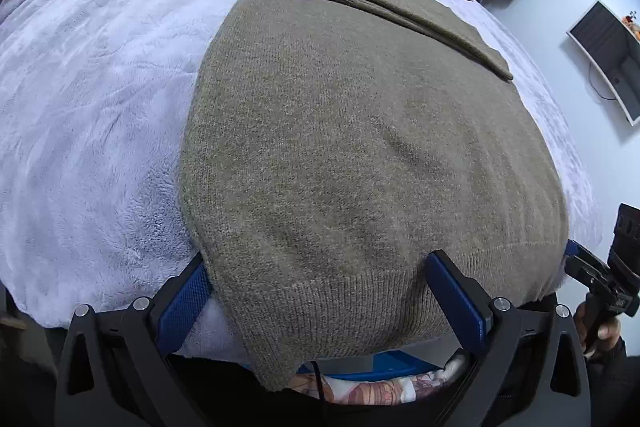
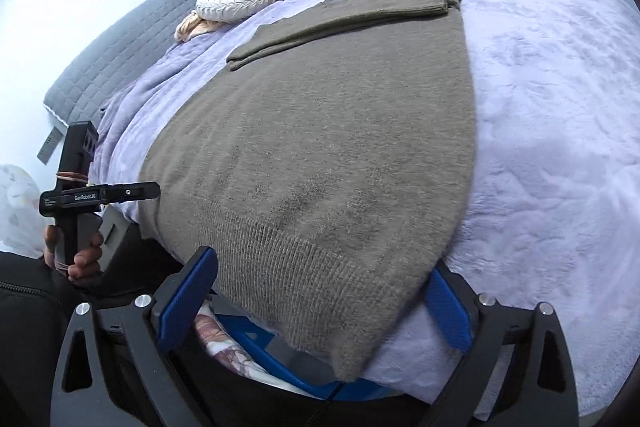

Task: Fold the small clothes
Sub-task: 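Grasp the khaki sweater's hem edge with both tools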

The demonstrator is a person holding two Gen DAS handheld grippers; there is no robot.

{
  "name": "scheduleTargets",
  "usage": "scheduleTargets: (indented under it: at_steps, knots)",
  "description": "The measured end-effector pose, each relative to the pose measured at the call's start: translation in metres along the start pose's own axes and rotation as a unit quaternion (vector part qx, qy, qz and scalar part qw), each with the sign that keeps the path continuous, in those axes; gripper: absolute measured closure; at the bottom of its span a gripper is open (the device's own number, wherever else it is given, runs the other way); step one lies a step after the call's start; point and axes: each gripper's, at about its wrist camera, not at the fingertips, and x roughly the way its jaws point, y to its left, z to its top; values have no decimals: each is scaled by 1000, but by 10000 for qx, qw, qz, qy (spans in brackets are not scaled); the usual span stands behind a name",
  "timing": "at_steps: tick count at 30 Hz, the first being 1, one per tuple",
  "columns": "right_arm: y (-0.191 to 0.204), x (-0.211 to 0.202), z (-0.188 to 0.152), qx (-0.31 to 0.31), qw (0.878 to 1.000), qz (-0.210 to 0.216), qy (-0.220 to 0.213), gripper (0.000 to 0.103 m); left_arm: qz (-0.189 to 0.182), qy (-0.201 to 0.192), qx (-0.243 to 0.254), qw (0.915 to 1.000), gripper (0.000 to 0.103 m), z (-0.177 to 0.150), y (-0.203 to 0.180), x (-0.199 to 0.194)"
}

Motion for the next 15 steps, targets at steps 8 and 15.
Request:
scheduleTargets:
  at_steps: [8,15]
  knots:
    - [4,5,-7,-53,9998,-184,-90,4,-360,-104,-146,9992,1,1,10,-5]
    - [9,5,-8,-55,9995,-197,-259,5,-31,-230,-65,9997,43,2,5,-13]
